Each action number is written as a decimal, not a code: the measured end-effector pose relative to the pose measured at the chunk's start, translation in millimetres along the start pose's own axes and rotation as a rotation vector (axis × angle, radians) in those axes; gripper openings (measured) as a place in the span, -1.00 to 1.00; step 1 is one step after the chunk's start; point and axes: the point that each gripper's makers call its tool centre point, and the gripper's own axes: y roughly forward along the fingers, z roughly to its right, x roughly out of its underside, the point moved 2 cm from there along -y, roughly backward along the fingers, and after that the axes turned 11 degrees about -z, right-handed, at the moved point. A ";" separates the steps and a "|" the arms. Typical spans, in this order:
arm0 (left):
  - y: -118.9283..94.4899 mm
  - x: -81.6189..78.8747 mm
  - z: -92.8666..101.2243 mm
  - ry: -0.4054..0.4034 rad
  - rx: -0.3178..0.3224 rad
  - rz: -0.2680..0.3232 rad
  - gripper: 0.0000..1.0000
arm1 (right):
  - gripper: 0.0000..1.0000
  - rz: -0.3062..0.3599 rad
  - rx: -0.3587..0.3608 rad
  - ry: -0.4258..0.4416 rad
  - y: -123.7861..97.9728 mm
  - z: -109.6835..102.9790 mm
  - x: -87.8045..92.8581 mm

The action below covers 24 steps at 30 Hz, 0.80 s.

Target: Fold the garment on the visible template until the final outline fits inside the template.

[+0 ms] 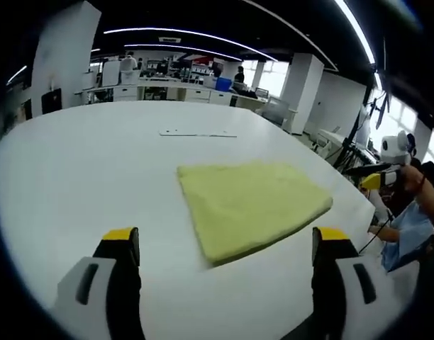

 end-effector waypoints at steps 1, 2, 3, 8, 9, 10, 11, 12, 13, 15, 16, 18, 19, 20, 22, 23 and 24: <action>-0.8 -1.6 0.1 0.005 -0.004 0.005 0.98 | 0.99 0.002 0.002 -0.004 -1.3 -0.6 -0.6; -1.3 -2.4 0.0 0.010 -0.011 0.005 0.98 | 0.99 0.004 0.008 -0.009 -3.2 -1.2 -1.8; -2.0 -2.7 -1.1 0.015 -0.024 -0.002 0.98 | 0.99 0.004 0.014 -0.012 -4.5 -1.2 -2.3; -5.5 -2.7 -0.2 0.035 -0.033 -0.014 0.98 | 0.99 0.014 0.028 -0.022 -9.6 -2.0 -5.0; -5.8 -2.9 0.2 0.034 -0.030 -0.012 0.98 | 0.99 0.018 0.024 -0.017 -9.9 -2.9 -5.4; -6.1 -2.9 0.8 0.034 -0.028 -0.012 0.98 | 0.99 0.019 0.023 -0.016 -9.9 -3.1 -5.4; -6.5 -2.4 1.1 0.035 -0.027 -0.015 0.98 | 0.99 0.021 0.020 -0.014 -10.1 -3.9 -5.1; -7.0 -2.4 1.3 0.036 -0.029 -0.015 0.98 | 0.99 0.022 0.020 -0.014 -9.9 -4.0 -5.0; -7.8 -2.2 1.1 0.038 -0.032 -0.015 0.98 | 0.99 0.022 0.021 -0.013 -9.9 -4.0 -4.5; -8.6 -1.5 1.5 0.042 -0.032 -0.018 0.98 | 0.99 0.023 0.022 -0.010 -10.9 -4.3 -3.5; -9.0 -0.5 1.8 0.043 -0.032 -0.022 0.98 | 0.98 0.027 0.023 -0.008 -11.4 -4.4 -3.7; -9.6 1.1 1.9 0.042 -0.032 -0.022 0.98 | 0.97 0.028 0.020 -0.001 -11.6 -3.9 -3.3; -9.7 1.9 2.0 0.041 -0.031 -0.024 0.98 | 0.97 0.028 0.020 0.001 -11.8 -3.7 -2.7; -10.0 3.1 2.1 0.037 -0.031 -0.029 0.98 | 0.97 0.027 0.022 0.003 -12.0 -3.4 -2.3; -10.9 4.1 2.1 0.038 -0.031 -0.029 0.98 | 0.97 0.025 0.025 0.005 -12.4 -2.5 -0.9; -11.4 4.2 2.0 0.037 -0.032 -0.027 0.98 | 0.97 0.025 0.025 0.006 -12.6 -2.4 -0.5; -11.8 4.0 1.9 0.035 -0.032 -0.025 0.98 | 0.96 0.024 0.025 0.010 -12.9 -2.6 0.1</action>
